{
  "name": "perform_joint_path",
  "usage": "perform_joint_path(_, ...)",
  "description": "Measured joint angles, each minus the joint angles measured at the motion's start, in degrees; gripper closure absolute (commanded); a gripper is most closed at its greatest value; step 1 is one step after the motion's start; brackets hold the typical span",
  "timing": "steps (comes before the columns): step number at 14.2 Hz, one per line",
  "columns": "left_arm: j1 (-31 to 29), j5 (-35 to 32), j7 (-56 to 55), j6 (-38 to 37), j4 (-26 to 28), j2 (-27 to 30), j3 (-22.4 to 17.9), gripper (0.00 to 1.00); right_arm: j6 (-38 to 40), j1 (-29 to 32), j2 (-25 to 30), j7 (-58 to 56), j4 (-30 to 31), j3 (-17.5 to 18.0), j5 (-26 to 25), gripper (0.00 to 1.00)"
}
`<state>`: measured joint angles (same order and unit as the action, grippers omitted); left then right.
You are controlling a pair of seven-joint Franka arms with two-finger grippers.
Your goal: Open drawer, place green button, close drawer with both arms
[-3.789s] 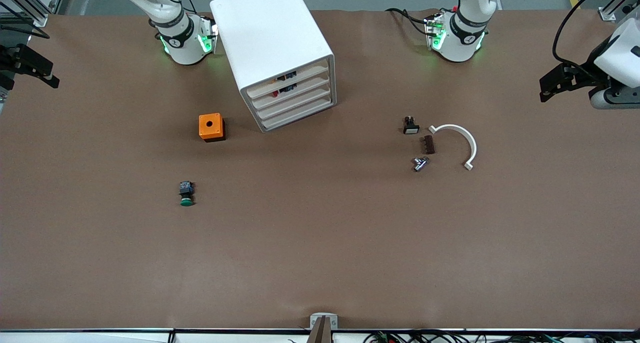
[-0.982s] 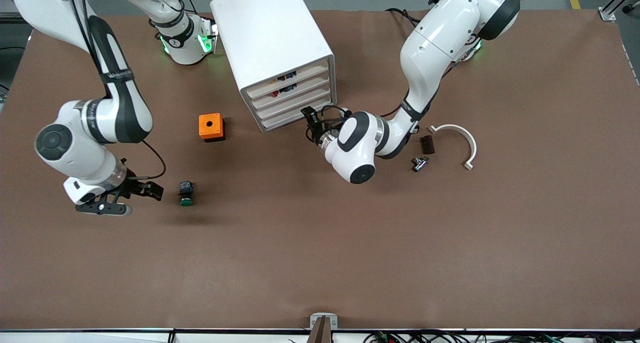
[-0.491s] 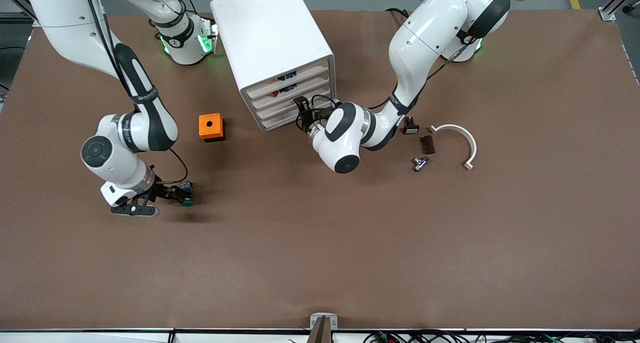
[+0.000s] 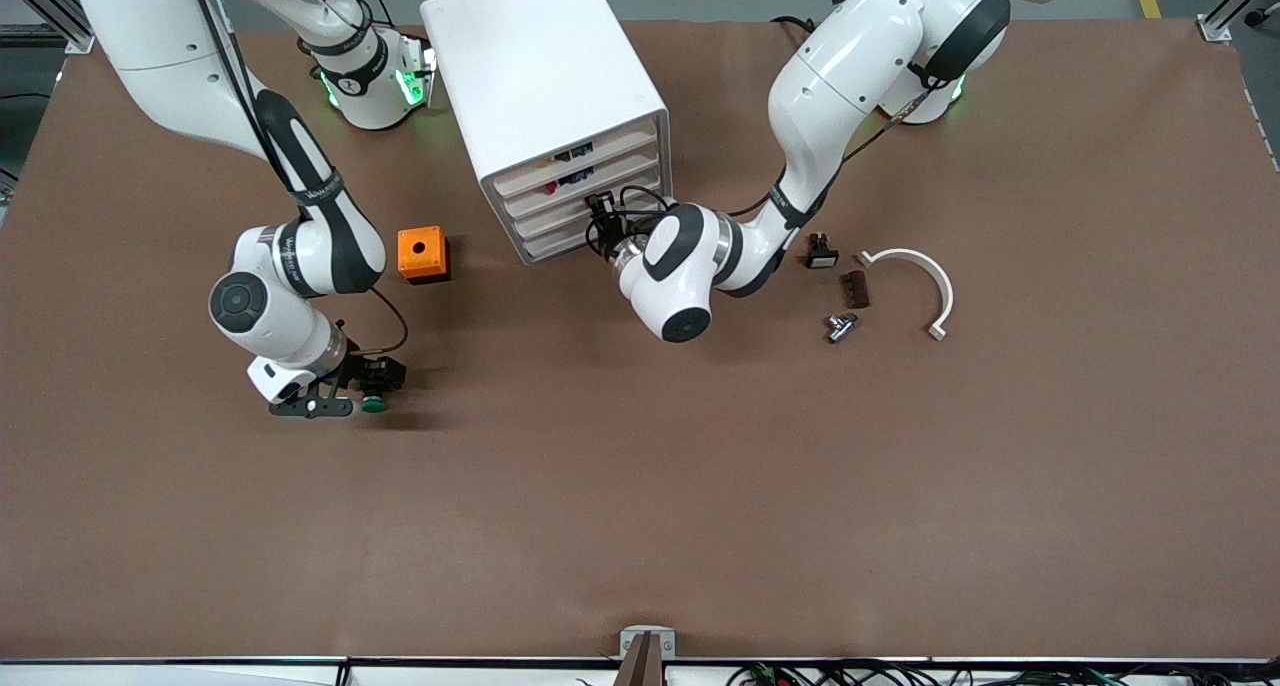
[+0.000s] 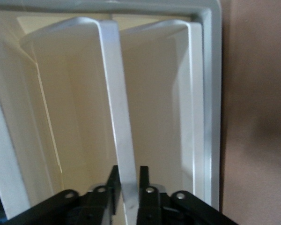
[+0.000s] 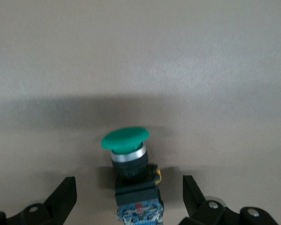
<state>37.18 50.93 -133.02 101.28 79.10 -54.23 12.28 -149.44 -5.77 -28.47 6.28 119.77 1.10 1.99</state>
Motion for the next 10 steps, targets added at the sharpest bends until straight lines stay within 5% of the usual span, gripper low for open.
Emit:
perform_joint_path(1,-0.2,0.13,-0.2,-0.3,-0.08,-0.01,-0.03,1.0,-0.35,0.0,0.0,0.0,0.5,0.05,0.0,0.0)
perform_joint_path(3,-0.52,0.15,-0.21,-0.31,-0.36,0.0,-0.79,1.0,-0.64,0.0,0.01,0.0,1.22,0.08,0.0,0.18)
perform_joint_path(7,-5.47,0.15,3.13,-1.13,-2.81,0.11,-3.69,1.0,-0.7,0.0,0.16,-0.01,1.34,0.07,0.0,0.2)
perform_joint_path(8,-7.2,0.15,4.71,-1.19,-3.06,0.1,-3.74,0.95,-0.75,0.0,0.23,-0.01,1.3,0.07,0.0,0.45)
perform_joint_path(9,-8.31,0.15,5.82,-1.09,-3.24,0.08,-3.75,0.65,-0.78,0.0,0.3,-0.01,1.27,0.07,0.0,0.84)
perform_joint_path(10,-8.84,0.15,6.42,-0.89,-3.38,0.07,-3.73,0.14,-0.8,0.0,0.36,-0.02,1.25,0.07,0.0,1.0)
